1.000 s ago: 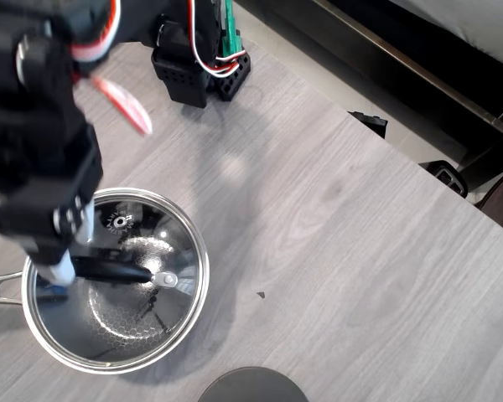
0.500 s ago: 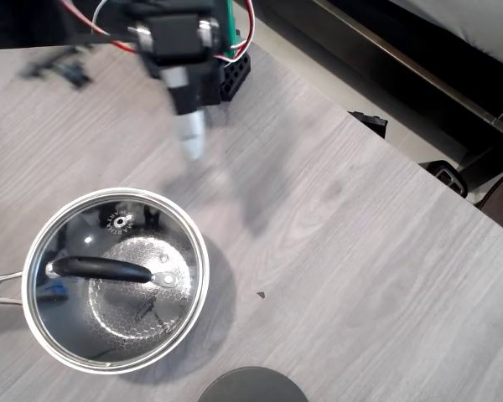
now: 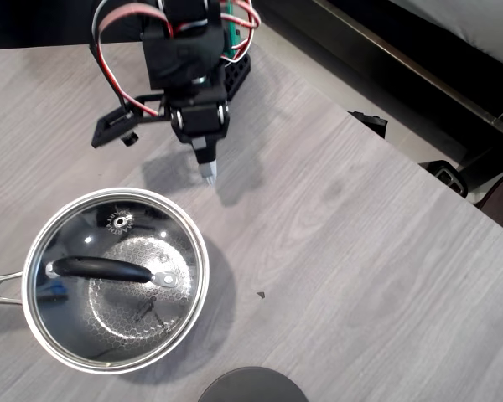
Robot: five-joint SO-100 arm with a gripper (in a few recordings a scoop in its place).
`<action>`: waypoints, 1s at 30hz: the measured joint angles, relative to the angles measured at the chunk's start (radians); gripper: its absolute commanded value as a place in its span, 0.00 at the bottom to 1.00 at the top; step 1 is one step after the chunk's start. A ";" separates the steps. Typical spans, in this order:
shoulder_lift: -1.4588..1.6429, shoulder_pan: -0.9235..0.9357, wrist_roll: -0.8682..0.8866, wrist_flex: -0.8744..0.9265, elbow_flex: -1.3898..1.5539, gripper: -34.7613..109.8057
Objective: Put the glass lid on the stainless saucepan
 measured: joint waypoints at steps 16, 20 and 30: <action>0.000 0.012 0.000 -0.008 0.146 0.24; 0.000 0.012 0.000 -0.008 0.146 0.24; 0.000 0.012 0.000 -0.008 0.147 0.24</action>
